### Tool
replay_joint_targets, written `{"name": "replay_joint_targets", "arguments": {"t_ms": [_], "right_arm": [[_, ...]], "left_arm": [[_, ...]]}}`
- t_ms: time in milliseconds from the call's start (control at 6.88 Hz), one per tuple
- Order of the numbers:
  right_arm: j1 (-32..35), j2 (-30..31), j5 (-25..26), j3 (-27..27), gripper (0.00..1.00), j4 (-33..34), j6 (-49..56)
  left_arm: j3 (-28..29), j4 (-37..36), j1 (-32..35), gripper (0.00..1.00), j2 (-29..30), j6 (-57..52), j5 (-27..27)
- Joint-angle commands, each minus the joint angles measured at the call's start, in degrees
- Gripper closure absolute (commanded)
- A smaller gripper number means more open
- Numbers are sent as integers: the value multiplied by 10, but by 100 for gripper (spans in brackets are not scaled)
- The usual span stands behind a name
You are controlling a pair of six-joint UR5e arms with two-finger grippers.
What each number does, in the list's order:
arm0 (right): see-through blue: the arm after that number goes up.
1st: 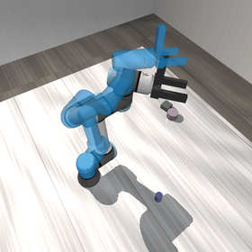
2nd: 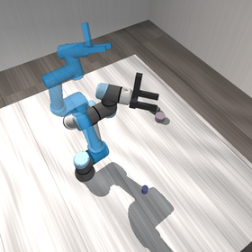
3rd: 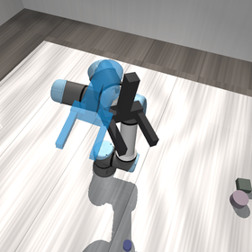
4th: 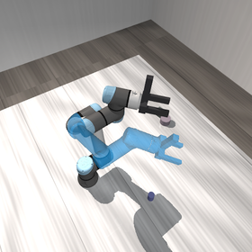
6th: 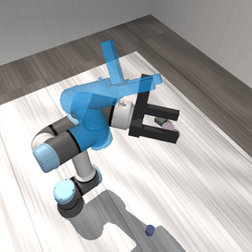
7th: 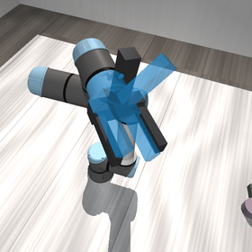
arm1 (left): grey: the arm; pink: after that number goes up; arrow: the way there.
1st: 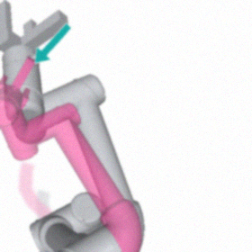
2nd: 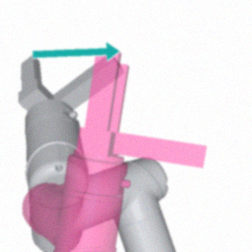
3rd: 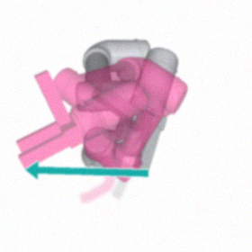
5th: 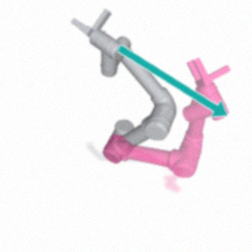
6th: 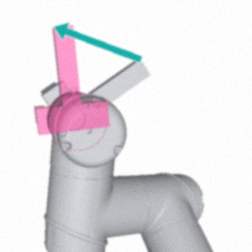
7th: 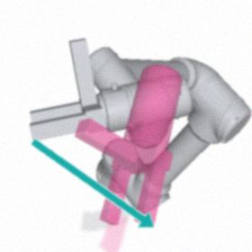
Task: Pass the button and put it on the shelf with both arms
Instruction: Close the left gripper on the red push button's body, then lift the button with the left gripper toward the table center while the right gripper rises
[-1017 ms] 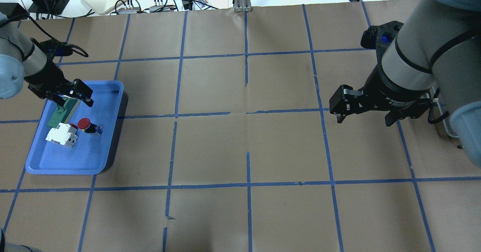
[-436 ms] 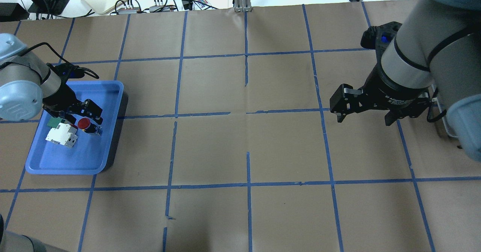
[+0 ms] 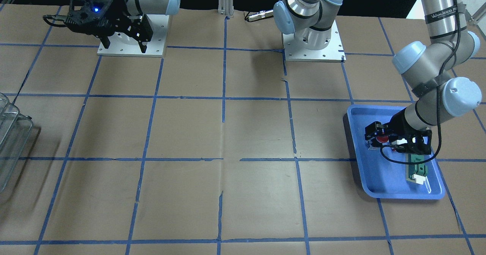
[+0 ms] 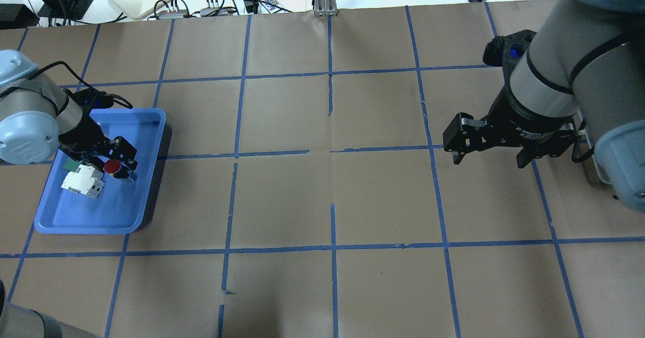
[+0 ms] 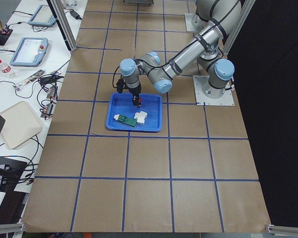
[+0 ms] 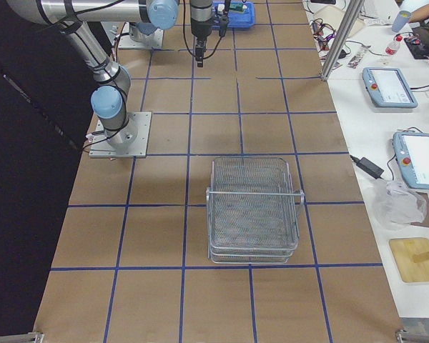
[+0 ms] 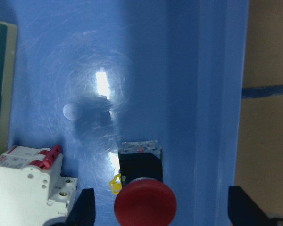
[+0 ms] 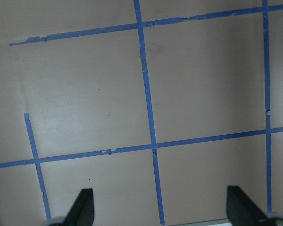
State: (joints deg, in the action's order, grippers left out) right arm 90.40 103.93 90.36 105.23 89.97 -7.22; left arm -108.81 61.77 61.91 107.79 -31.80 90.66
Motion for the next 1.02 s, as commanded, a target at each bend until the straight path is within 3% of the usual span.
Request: {"name": "replay_joint_targets", "arguments": {"t_ms": [0,436,726,872], "right_arm": [[-1,-17,0,-1,0,24,2],[-13,-22,-6,-6,0,40,0],[-27,-56,-6,-26,0,58,88],[-31,-102,-10,-54,0,91,84]], "left_arm": [[0,-7,1,97,-1,2,0],[19,25,8,100,-26,-1,-8],[73,174,24,100,-62,3,-159],[84,206,49,100,-72,20,-240]]}}
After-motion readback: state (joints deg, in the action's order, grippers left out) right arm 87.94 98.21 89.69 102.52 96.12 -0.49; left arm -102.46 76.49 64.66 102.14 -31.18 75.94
